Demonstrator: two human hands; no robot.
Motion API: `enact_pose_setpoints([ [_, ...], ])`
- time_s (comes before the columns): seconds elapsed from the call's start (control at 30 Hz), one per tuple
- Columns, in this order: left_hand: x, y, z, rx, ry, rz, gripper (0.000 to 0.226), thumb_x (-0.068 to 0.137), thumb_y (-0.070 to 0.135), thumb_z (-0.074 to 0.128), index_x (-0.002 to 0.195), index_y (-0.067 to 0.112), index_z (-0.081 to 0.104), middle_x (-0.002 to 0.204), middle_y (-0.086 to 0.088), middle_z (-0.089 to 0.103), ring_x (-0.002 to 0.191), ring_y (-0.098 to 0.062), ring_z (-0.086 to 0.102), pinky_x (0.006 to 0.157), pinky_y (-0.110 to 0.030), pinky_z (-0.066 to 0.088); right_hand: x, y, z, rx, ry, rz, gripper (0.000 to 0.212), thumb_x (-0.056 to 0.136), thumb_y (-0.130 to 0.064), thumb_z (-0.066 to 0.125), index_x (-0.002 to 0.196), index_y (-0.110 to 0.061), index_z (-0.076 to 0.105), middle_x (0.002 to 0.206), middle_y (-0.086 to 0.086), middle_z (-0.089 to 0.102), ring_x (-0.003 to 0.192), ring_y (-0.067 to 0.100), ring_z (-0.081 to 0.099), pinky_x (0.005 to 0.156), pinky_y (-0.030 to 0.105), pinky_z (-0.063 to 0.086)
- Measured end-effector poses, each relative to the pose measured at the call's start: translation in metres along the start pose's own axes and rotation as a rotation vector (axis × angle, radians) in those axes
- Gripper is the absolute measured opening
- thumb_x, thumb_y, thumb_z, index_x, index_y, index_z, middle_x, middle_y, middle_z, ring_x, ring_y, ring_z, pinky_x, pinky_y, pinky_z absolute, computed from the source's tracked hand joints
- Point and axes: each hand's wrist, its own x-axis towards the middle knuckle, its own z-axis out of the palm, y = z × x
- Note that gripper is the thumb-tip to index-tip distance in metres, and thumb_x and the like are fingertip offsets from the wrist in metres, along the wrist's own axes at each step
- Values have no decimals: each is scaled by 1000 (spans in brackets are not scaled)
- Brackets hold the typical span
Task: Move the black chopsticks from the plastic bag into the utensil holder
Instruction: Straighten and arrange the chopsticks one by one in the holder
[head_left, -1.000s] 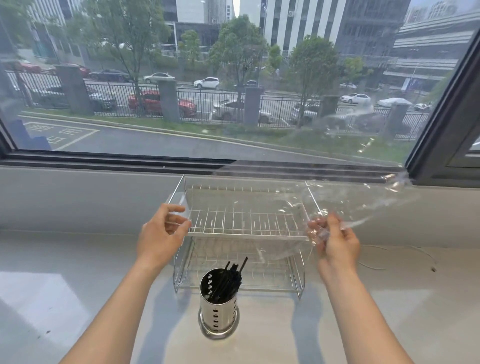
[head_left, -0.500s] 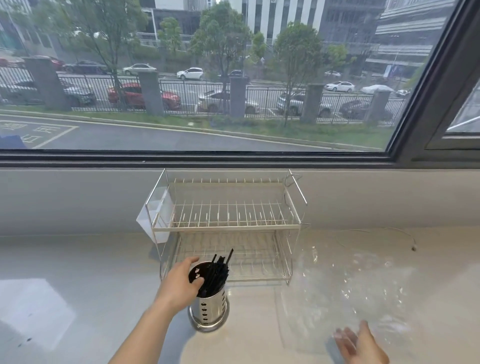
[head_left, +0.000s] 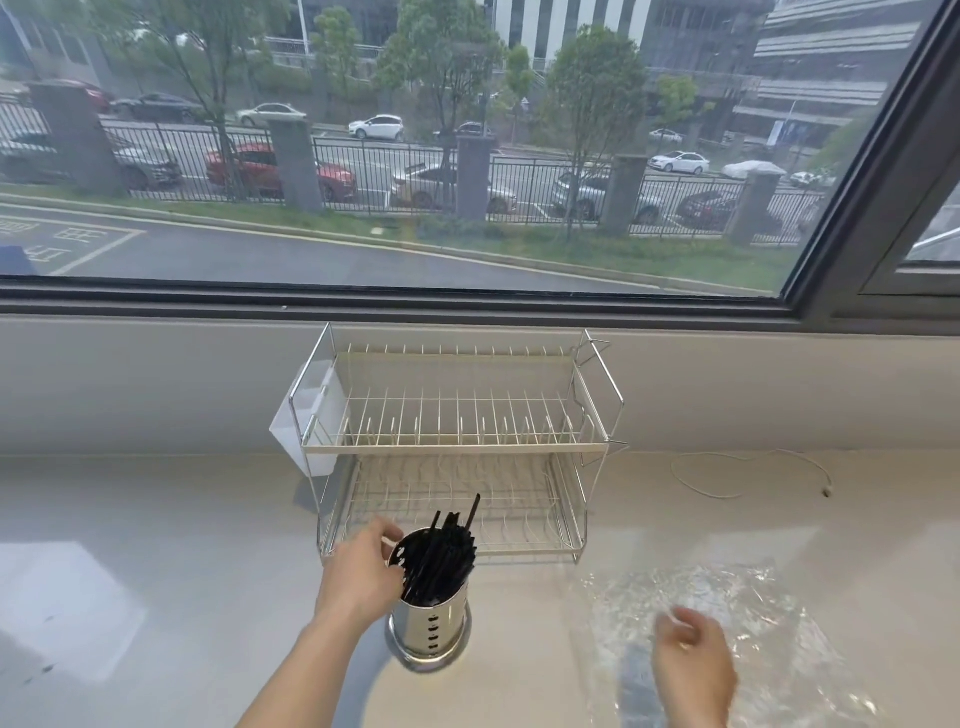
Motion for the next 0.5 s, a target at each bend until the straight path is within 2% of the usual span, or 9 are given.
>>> enact_pose_setpoints([
  [0.03,0,1,1,-7,-22,-1,39,78,10,61,110,33,60,98,12,66,84,-14,68,79,-33,54,-6,-24,13,13,6,-120,14,90,-15,70,104,-21,69,95,7,73,87,31,68,95,46,52],
  [0.1,-2,3,3,-39,-76,6,39,78,13,63,111,34,59,98,13,65,82,-15,70,78,-34,57,-26,-51,38,19,-266,-206,12,90,-20,72,95,-31,70,94,3,75,84,25,72,86,50,59],
  [0.13,-3,4,4,-56,-102,17,39,78,14,65,111,34,59,98,13,65,82,-16,71,79,-36,59,-35,-66,49,19,-344,-248,12,90,-24,73,98,-32,70,96,2,75,85,22,73,83,47,61],
  [0.23,-6,5,9,-76,-158,63,37,78,22,71,108,39,58,99,14,66,85,-15,71,81,-39,61,-53,-98,75,-17,-518,-354,24,86,-30,77,109,-30,70,97,-3,73,89,12,70,74,25,59],
  [0.37,-7,5,13,-92,-210,110,28,79,36,72,103,43,58,100,15,69,85,-12,71,82,-39,60,-63,-114,100,-84,-476,-456,13,83,-28,80,89,-35,72,82,-12,74,75,-5,66,71,9,48],
  [0.43,-8,6,13,-78,-207,131,24,84,41,69,105,43,58,101,16,70,90,-10,70,83,-36,58,-62,-115,105,-136,-433,-478,5,84,-28,78,87,-32,76,79,-15,74,73,-9,65,73,12,47],
  [0.5,-10,9,10,-46,-157,156,24,89,43,66,111,43,58,104,17,69,94,-5,67,85,-32,55,-62,-117,105,-153,-382,-496,5,86,-31,76,90,-30,79,79,-18,75,79,-9,66,81,21,52],
])
